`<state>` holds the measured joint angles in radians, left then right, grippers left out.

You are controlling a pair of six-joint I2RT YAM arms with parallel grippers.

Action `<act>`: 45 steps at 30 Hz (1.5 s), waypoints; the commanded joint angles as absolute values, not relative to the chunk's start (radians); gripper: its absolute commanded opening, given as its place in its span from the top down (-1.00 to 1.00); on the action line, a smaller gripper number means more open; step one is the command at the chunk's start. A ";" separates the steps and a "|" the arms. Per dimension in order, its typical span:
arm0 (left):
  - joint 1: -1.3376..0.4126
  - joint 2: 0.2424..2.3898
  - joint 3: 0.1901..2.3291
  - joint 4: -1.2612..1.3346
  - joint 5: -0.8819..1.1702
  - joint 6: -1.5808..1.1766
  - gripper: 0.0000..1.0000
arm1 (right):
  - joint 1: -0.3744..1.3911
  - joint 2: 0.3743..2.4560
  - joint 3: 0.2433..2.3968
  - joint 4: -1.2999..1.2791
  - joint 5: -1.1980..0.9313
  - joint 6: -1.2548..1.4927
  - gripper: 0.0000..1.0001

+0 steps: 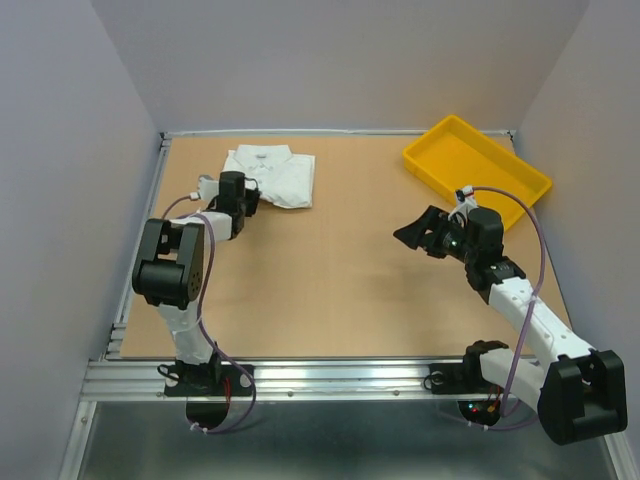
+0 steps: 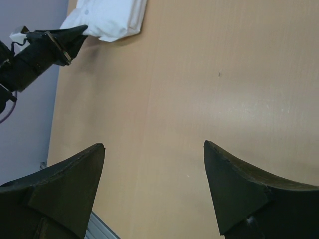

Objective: Fold and stack the long sleeve shirts
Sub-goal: Neatly place the folded shirt to the corner

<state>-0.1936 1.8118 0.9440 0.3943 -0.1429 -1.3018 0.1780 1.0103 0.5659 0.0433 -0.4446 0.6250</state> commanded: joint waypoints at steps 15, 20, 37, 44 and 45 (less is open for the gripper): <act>0.219 2.074 1.226 0.325 0.178 -0.957 0.64 | 0.184 1.008 0.703 -0.024 -0.411 0.558 -0.70; 0.242 2.054 1.169 0.333 0.236 -0.939 0.04 | 0.186 0.991 0.704 -0.040 -0.402 0.555 -0.71; 0.244 1.248 1.021 -0.061 0.163 -0.628 -0.88 | 0.186 0.828 1.032 -0.559 -0.056 0.397 -1.00; 0.247 0.856 1.347 -0.386 -0.106 -0.402 -0.97 | 0.213 0.773 1.238 -0.738 0.218 0.337 -1.00; 0.245 0.791 1.368 -0.400 -0.141 -0.391 -0.97 | 0.228 0.773 1.258 -0.748 0.244 0.341 -1.00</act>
<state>0.2398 0.9352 1.2675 -0.2153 0.0341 -0.5400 0.1925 0.7906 1.1481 -0.6334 0.0666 0.3843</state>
